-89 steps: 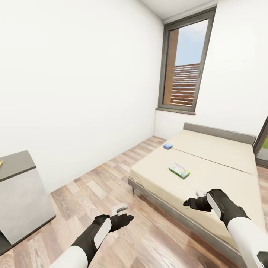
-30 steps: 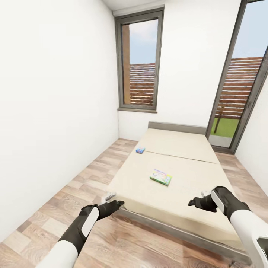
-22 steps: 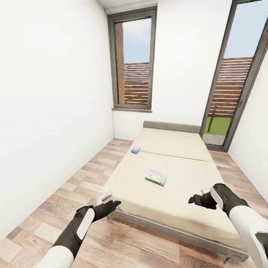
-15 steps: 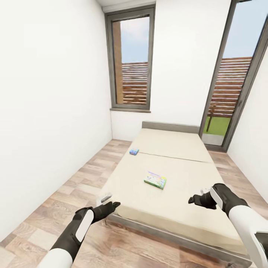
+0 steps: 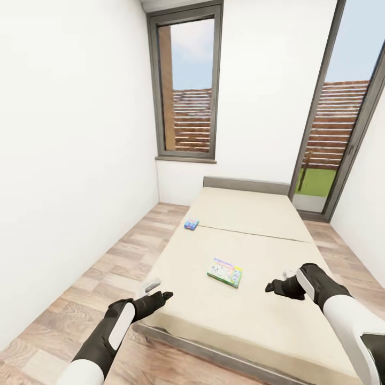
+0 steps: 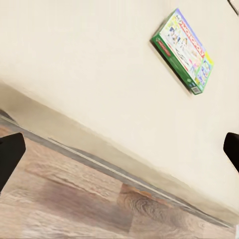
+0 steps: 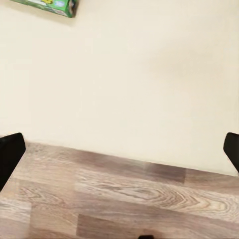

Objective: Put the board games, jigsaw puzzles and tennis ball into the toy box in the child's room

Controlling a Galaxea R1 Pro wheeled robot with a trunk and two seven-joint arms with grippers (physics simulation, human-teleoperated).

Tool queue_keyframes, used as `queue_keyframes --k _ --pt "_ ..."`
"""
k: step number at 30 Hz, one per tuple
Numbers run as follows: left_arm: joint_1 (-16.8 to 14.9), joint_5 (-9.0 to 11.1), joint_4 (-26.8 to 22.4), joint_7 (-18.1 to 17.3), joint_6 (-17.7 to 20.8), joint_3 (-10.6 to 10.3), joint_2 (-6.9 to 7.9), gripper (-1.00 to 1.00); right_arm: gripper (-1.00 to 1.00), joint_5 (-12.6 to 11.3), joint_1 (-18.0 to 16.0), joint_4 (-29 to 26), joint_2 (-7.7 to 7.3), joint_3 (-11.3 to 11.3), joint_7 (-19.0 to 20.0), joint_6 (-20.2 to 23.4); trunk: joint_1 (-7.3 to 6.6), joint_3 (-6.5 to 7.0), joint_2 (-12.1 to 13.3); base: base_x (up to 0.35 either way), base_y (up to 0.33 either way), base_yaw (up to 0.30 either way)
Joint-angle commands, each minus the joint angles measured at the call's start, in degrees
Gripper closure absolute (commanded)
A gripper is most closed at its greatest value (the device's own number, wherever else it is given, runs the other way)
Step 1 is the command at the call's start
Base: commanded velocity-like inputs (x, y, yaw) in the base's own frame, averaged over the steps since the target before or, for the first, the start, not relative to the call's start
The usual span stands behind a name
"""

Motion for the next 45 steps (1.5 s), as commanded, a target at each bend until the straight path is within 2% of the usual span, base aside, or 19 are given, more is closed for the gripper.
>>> queue_keyframes --k 1,11,19,35,45 --pt "0.0 0.1 -0.1 -0.1 0.3 0.2 -0.03 -1.0 -1.0 -0.3 0.0 -0.1 0.03 0.0 0.0 0.2 0.03 -0.07 0.0 0.338 0.0 -0.001" --pt "0.0 0.1 0.0 -0.4 0.3 0.3 0.14 -1.0 -1.0 -0.3 0.1 -0.2 0.26 0.0 0.2 -0.1 0.03 -0.07 0.0 0.339 0.016 0.0" --pt "0.1 0.5 0.0 -0.6 0.4 1.0 0.49 -1.0 -1.0 -0.2 0.2 -0.4 0.99 0.2 0.1 0.4 0.03 -0.07 0.0 0.265 0.072 0.0" --pt "0.1 0.7 0.0 -0.6 0.9 2.6 0.83 -1.0 -1.0 -0.3 0.1 -0.4 1.12 -0.1 0.0 0.8 0.03 -0.07 0.0 0.047 0.015 0.0" --pt "0.1 0.7 0.0 -0.7 0.9 2.9 0.88 -1.0 -1.0 -0.5 0.1 -0.4 1.1 -0.4 0.0 3.2 0.03 -0.07 0.0 0.008 0.016 0.0"
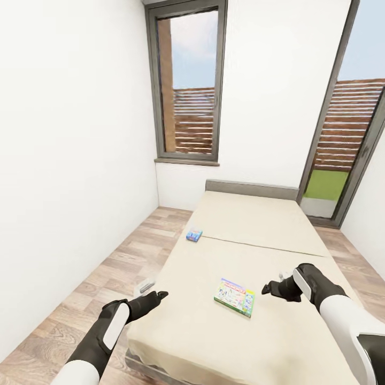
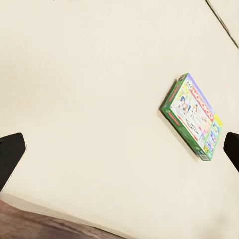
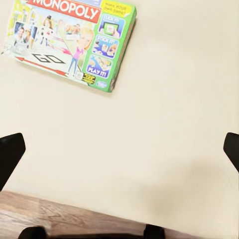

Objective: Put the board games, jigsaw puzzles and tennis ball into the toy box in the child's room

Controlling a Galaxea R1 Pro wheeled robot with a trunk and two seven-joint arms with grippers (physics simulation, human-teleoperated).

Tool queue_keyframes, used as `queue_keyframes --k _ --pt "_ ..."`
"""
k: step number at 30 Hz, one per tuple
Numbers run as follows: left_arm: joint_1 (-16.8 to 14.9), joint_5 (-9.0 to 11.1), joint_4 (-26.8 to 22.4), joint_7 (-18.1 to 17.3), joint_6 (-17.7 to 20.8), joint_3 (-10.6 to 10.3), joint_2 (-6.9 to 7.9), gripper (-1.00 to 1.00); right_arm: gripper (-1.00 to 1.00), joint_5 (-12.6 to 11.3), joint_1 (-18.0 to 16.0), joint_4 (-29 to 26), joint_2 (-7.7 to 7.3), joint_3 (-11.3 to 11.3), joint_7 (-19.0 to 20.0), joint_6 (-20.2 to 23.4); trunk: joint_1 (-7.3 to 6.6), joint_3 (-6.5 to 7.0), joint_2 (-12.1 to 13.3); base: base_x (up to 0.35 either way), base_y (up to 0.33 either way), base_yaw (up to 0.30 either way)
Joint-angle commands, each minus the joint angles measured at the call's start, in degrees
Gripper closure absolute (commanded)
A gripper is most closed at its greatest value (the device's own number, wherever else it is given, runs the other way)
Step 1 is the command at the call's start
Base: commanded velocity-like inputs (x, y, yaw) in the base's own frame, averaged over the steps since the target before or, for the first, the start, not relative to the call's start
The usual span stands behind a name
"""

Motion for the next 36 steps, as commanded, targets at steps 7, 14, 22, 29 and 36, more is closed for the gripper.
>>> queue_keyframes --k 7,14,22,29,36 --pt "0.0 0.0 -0.1 -0.2 0.4 0.4 -0.01 -1.0 -1.0 -0.2 0.0 0.0 -0.01 -0.2 0.0 1.1 0.0 -0.06 0.0 0.047 0.152 0.0" --pt "0.2 -0.1 -0.1 -0.2 0.3 0.4 0.23 -1.0 -1.0 -0.2 0.0 -0.1 0.0 -0.2 -0.1 1.6 0.0 -0.06 0.0 0.098 0.256 0.0" --pt "0.3 0.0 -0.1 -0.2 0.3 0.4 0.66 -1.0 -1.0 -0.1 0.0 -0.1 -0.05 -0.3 -0.1 3.3 0.0 -0.14 0.0 0.105 0.223 0.0" --pt "0.4 0.0 -0.1 -0.2 0.4 0.4 0.83 -1.0 -1.0 -0.1 -0.2 -0.1 -0.46 -0.3 -0.2 5.1 0.0 -0.51 0.0 0.041 0.085 0.0" --pt "0.4 0.0 -0.1 -0.2 0.6 0.4 0.89 -1.0 -1.0 -0.1 -0.8 -0.1 -1.35 -0.4 -0.3 5.8 0.0 -1.08 0.0 0.012 0.026 0.0"
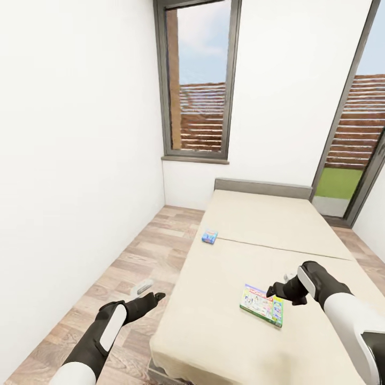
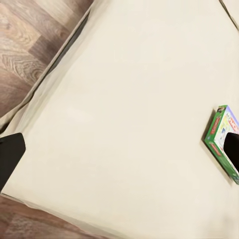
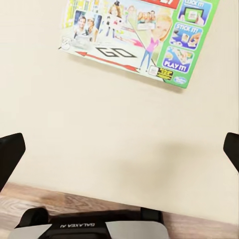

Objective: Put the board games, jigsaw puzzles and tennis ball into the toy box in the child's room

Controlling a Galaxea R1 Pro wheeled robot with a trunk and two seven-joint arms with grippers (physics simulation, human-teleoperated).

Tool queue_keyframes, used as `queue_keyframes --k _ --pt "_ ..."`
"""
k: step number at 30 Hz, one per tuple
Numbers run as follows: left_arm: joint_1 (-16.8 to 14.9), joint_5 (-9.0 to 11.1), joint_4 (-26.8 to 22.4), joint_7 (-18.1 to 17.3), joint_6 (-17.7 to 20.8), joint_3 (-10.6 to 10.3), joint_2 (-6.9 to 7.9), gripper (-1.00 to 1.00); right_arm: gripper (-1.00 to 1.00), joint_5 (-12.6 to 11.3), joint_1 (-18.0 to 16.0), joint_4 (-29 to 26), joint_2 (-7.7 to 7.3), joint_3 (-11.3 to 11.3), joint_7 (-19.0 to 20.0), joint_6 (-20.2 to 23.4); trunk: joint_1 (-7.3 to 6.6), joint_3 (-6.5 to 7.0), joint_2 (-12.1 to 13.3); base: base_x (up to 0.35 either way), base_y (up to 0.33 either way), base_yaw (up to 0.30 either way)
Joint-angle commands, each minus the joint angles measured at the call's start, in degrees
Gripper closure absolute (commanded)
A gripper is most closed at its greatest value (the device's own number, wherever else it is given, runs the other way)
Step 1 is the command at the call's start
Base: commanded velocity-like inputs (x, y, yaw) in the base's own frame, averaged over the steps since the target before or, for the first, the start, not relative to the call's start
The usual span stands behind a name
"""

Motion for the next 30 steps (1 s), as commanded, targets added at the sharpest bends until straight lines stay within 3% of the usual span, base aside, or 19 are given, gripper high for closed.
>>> queue_keyframes --k 1,11,20,30 --pt "0.0 0.0 0.0 -0.2 0.4 0.3 -0.09 -1.0 -1.0 -0.3 -0.1 -0.1 -0.23 -0.1 -0.1 0.3 0.0 -0.15 0.0 0.005 0.01 0.0" --pt "-0.1 0.1 -0.2 -0.2 1.1 0.3 -0.16 -1.0 -1.0 -0.3 -1.0 -0.1 -2.18 -0.2 -0.1 0.4 0.0 -1.07 0.0 0.002 0.004 0.0" --pt "0.2 -0.2 -5.6 0.0 7.1 0.1 -0.11 -1.0 -1.0 -0.4 -2.8 -0.1 -3.87 -1.0 -0.1 -0.1 0.0 -1.91 0.0 0.0 0.0 0.0" --pt "0.7 -0.2 -8.4 0.2 9.2 0.1 -0.13 -1.0 -1.0 -0.4 -4.8 0.0 -4.33 -1.6 -0.1 -0.5 0.0 -2.85 0.0 0.0 0.0 0.0"
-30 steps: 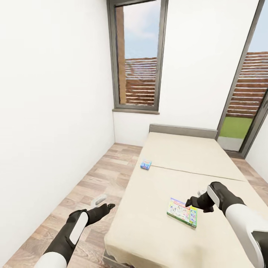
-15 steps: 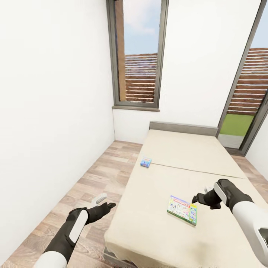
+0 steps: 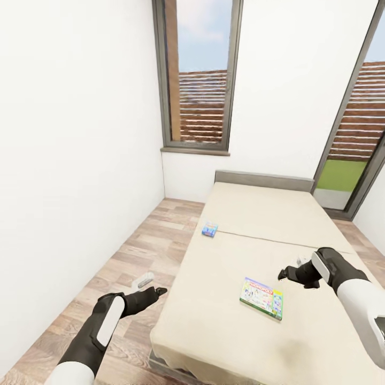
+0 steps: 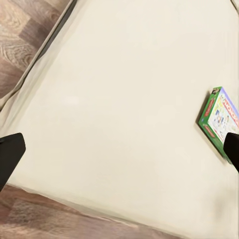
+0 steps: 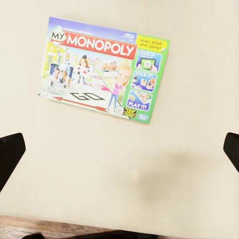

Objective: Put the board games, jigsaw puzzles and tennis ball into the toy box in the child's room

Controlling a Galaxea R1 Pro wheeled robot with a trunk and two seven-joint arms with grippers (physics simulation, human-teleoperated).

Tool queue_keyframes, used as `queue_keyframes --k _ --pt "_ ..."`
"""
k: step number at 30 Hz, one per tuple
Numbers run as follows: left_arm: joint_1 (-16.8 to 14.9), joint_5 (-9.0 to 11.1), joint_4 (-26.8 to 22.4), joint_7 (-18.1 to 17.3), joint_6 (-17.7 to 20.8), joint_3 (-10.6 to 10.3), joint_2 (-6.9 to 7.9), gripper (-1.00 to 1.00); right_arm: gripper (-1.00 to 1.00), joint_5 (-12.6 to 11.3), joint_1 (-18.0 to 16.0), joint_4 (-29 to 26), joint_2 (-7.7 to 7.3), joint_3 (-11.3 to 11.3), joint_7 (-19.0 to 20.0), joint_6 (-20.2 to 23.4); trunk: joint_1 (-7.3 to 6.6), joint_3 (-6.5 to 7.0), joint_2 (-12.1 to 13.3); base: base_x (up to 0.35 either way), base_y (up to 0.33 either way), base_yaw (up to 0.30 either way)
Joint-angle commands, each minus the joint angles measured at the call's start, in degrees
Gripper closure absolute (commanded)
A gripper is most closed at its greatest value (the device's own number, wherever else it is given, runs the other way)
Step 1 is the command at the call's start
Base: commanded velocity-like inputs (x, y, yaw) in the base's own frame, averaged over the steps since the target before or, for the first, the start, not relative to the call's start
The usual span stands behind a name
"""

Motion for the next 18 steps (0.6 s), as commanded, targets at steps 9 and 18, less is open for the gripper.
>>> queue_keyframes --k 9,18 --pt "0.3 0.0 -3.9 -0.2 3.3 0.5 -0.47 -1.0 -1.0 -0.1 -2.3 -0.1 -0.2 -0.6 0.1 -0.6 0.0 -0.91 0.0 0.0 0.0 0.0" --pt "0.6 0.0 -5.5 -0.1 4.6 1.2 -0.75 -1.0 -1.0 -0.1 -2.8 -0.1 0.0 -0.7 0.3 -2.5 0.0 -1.75 0.0 0.0 0.0 0.0"
